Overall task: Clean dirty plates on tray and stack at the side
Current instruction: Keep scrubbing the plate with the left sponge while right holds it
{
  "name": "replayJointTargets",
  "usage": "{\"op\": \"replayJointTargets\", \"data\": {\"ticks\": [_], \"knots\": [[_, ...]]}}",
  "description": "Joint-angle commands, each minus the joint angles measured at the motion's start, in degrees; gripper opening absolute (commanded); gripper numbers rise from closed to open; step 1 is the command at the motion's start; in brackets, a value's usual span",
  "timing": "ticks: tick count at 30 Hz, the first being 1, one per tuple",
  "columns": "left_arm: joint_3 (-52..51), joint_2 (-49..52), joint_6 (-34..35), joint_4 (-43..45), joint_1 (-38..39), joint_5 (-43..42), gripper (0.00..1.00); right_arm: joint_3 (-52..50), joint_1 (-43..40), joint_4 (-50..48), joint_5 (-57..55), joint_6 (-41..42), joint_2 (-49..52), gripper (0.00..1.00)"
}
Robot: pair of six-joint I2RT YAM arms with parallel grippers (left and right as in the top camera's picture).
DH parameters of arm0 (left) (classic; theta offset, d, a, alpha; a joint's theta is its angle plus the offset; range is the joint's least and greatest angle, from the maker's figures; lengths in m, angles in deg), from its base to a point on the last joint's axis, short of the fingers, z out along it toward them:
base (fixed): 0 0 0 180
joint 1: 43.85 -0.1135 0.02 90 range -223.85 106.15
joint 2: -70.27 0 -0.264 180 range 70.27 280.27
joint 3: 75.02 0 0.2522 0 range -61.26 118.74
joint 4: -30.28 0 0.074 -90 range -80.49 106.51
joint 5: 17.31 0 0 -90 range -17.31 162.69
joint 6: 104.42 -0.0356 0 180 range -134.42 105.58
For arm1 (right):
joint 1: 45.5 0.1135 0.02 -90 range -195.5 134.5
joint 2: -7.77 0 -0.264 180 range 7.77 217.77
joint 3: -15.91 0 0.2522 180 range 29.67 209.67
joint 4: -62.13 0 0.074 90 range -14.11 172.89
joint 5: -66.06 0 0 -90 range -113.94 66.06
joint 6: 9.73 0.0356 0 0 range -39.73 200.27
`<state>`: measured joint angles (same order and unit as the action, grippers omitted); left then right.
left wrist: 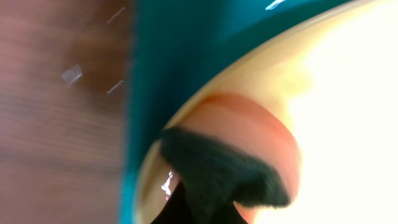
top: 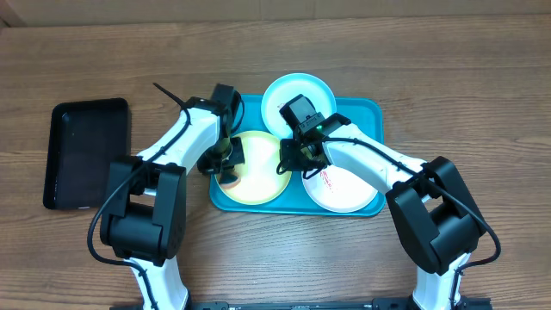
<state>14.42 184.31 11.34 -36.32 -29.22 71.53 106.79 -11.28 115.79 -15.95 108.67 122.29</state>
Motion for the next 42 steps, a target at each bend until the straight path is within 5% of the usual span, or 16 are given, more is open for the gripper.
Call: {"op": "replayJointTargets", "data": {"ticks": [1,17,27,29,34,38,42], "knots": [[-1.3,1.9,-3.1,5.9,1.7,-17.9,0.04,0.1,-0.1,-0.3,-0.4,0.3,0.6,0.04],[-1.3,1.9,-6.5,11.3,7.1,-22.8,0.04,0.1,-0.1,-0.3,-0.3,0.3,0.6,0.04],[-1.3,1.9,-20.2,0.6,7.3,-25.9,0.04,0.1,-0.1,-0.3,-0.3,0.3,0.6,0.04],[-1.3,1.9,-19.0,0.8,7.2,-20.7,0.04,0.1,-0.1,-0.3,-0.3,0.3,0.6,0.04],[-0.7,1.9,-1.2,0.7,5.5,8.3,0.04,0.1,-0.1,-0.1,-0.3,0.3,0.6,0.04],[1.4,1.7,-0.2,0.5,4.6,10.4,0.04,0.1,-0.1,-0.2,-0.3,0.3,0.6,0.04],[3.1,1.7,-2.1,1.6,4.8,2.2,0.04,0.1,-0.1,-0.2,-0.3,0.3,0.6,0.04]]}}
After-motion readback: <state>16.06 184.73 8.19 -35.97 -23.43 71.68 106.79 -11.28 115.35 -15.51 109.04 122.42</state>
